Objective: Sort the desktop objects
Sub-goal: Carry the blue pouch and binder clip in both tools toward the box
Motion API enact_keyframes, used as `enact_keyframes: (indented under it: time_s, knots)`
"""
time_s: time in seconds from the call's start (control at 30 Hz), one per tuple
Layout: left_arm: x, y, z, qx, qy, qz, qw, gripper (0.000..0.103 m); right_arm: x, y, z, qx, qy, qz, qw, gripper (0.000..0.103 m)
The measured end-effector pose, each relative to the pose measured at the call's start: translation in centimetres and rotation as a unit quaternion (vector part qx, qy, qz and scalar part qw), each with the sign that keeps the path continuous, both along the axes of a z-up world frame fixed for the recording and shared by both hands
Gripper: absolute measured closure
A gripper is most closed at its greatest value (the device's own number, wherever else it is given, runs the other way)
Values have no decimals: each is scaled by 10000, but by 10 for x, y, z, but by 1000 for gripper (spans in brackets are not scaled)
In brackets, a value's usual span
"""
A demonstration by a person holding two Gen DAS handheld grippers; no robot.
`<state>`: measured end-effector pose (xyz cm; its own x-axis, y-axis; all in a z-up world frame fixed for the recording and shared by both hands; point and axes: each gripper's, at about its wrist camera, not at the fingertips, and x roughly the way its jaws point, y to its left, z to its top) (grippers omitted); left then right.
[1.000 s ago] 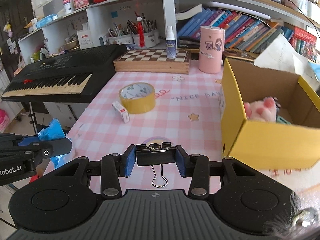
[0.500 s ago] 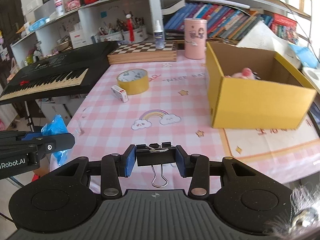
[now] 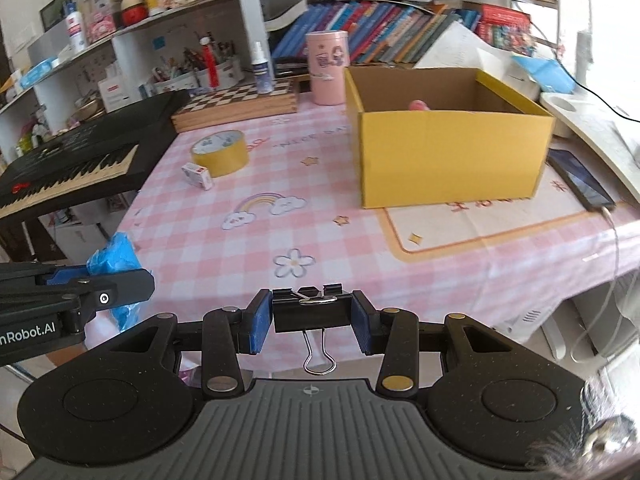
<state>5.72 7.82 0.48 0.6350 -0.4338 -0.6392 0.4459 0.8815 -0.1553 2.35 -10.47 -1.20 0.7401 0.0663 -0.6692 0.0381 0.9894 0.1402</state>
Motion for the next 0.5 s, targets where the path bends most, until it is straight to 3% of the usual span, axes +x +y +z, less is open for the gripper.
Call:
enact_keyframes:
  time_s: [0.5]
  knots:
    - [7,-55,-6,149,97,-753,9970,78,-13,-46,-6,135,120,-648,9977,64]
